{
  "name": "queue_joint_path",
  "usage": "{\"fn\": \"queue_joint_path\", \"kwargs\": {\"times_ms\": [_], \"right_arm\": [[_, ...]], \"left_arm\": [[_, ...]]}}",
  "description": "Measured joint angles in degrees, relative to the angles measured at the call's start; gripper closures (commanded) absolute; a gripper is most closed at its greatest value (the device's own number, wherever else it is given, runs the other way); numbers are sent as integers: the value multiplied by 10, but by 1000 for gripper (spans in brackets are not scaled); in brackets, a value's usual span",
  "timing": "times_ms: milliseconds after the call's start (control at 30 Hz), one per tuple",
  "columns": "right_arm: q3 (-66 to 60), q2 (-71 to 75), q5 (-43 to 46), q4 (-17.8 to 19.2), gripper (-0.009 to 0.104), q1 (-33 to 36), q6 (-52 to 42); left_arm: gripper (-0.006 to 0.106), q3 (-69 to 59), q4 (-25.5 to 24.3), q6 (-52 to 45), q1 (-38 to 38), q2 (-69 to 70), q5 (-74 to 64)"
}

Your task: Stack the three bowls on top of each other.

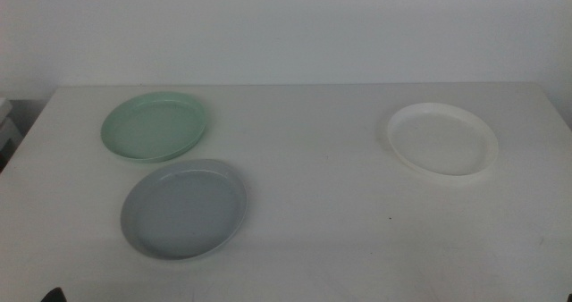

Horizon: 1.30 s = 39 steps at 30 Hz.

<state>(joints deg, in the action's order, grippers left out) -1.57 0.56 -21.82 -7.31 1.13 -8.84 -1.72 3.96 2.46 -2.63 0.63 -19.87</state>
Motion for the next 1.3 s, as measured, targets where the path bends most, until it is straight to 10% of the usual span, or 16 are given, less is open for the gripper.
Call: {"fn": "queue_joint_path", "kwargs": {"times_ms": [733,1300], "right_arm": [[0,0,0,0,39,0,0],[0,0,0,0,39,0,0]], "left_arm": [[3,555,0,12,0,-487,-327],[3,583,0,43,0,-679,-307]]}}
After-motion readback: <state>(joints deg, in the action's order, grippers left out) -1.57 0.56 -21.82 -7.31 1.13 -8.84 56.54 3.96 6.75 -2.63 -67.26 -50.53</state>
